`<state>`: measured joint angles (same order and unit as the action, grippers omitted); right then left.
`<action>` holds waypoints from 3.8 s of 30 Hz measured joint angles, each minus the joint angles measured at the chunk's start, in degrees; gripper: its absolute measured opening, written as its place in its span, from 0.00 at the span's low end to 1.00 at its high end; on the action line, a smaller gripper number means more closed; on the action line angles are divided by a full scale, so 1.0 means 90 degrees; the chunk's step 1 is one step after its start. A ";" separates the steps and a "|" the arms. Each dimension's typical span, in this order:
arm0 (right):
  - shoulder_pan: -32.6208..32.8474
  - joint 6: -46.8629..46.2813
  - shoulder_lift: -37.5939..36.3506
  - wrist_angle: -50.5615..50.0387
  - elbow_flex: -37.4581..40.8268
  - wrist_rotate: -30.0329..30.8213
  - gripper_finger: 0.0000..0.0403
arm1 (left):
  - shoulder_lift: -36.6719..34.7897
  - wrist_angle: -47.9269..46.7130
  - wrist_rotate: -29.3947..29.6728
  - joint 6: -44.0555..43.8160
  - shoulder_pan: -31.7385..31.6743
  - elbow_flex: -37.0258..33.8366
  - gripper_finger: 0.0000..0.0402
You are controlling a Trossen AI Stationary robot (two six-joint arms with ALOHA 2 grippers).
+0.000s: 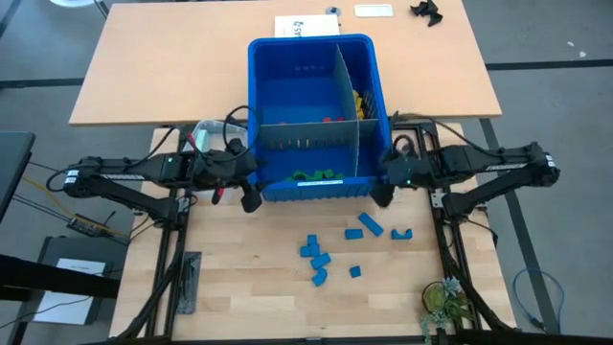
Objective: Sort blocks
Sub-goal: Put the blue block into the blue bin
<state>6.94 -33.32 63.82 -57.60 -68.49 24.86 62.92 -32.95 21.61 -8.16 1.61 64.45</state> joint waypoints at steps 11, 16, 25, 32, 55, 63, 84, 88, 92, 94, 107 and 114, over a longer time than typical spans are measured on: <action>0.1717 -0.0423 0.0604 0.0411 0.0894 -0.0936 0.57 | 0.0015 0.0000 -0.0132 0.0000 0.0000 0.0000 0.71; 0.1946 -0.1187 0.0915 0.1469 0.2059 -0.0974 0.60 | 0.0015 -0.0001 -0.0150 -0.0002 0.0000 0.0000 0.71; 0.1977 -0.2511 0.1026 0.2467 0.3596 -0.0221 0.68 | 0.0015 0.0002 -0.0148 -0.0002 0.0000 0.0000 0.71; 0.1897 -0.2444 0.1021 0.3878 0.4462 -0.0047 0.65 | 0.0015 0.0002 -0.0148 -0.0005 0.0000 0.0000 0.71; 0.1772 -0.0925 0.0867 0.3388 0.3820 -0.1094 0.32 | 0.0015 0.0049 -0.0143 -0.0007 0.0002 0.0000 0.71; 0.1714 0.0094 0.0653 0.1613 0.1677 -0.1056 0.33 | 0.0015 0.0053 -0.0143 -0.0012 0.0000 0.0000 0.71; -0.0428 -0.0139 0.0133 0.0382 0.0425 0.1725 0.47 | 0.0015 0.0051 -0.0143 -0.0011 0.0001 0.0000 0.71; -0.0156 -0.0009 0.0064 0.0425 0.0425 0.0920 0.55 | 0.0015 0.0049 -0.0143 -0.0047 0.0001 0.0000 0.71; 0.0470 0.0554 0.0114 0.0815 0.0449 -0.0028 0.59 | 0.0015 0.0046 -0.0143 -0.0092 0.0000 0.0000 0.71; 0.0770 0.0636 0.0175 0.1100 0.0577 -0.0303 0.61 | 0.0015 0.0048 -0.0143 -0.0092 0.0000 0.0000 0.71; 0.1768 0.0874 0.1101 0.3586 0.2535 -0.0743 0.63 | 0.0015 0.0049 -0.0143 -0.0087 0.0002 0.0000 0.71; 0.1613 0.0946 0.1673 0.4751 0.3329 -0.0837 0.71 | 0.0015 0.0049 -0.0143 -0.0080 0.0000 0.0000 0.71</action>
<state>21.46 -24.81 78.88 -14.84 -38.53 17.32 63.05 -32.51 20.32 -8.88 1.61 64.45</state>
